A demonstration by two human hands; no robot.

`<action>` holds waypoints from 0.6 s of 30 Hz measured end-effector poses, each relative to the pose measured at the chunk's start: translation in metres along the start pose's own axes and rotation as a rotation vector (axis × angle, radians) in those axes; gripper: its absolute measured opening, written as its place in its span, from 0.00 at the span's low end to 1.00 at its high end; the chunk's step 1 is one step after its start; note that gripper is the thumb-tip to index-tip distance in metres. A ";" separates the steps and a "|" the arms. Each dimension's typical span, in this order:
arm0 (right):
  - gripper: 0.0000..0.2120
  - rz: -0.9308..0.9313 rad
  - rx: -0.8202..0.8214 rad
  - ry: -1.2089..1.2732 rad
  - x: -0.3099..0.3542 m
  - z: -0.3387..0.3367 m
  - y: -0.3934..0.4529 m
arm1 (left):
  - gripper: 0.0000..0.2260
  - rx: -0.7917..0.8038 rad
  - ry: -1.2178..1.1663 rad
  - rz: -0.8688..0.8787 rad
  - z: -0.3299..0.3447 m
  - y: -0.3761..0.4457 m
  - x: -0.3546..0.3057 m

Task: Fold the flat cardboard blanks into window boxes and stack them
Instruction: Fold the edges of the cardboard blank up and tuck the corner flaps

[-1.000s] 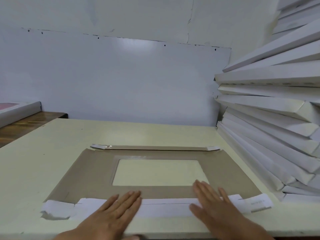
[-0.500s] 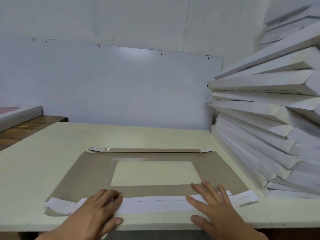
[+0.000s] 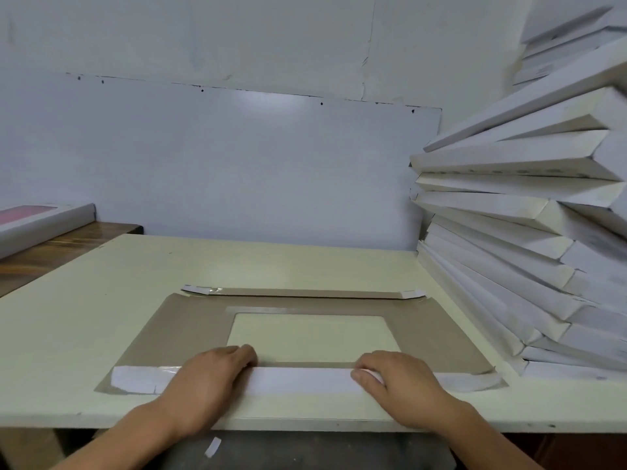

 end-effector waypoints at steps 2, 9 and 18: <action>0.17 -0.004 0.032 -0.031 0.006 0.007 0.013 | 0.10 -0.011 0.115 -0.005 0.013 0.009 -0.016; 0.33 -0.040 0.318 0.002 0.042 0.054 0.048 | 0.31 0.378 0.157 0.048 0.060 0.016 -0.048; 0.30 0.250 0.336 -0.089 -0.090 0.011 -0.033 | 0.35 0.492 0.265 -0.181 0.014 0.004 0.073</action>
Point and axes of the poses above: each hand's wrist, its own y-axis towards the middle knuckle, its own z-axis out of the palm, x = y × z, the point moved 4 cm from there along y, towards the middle knuckle, and after that the axes turned 12 degrees about -z, right-handed, at the moved point
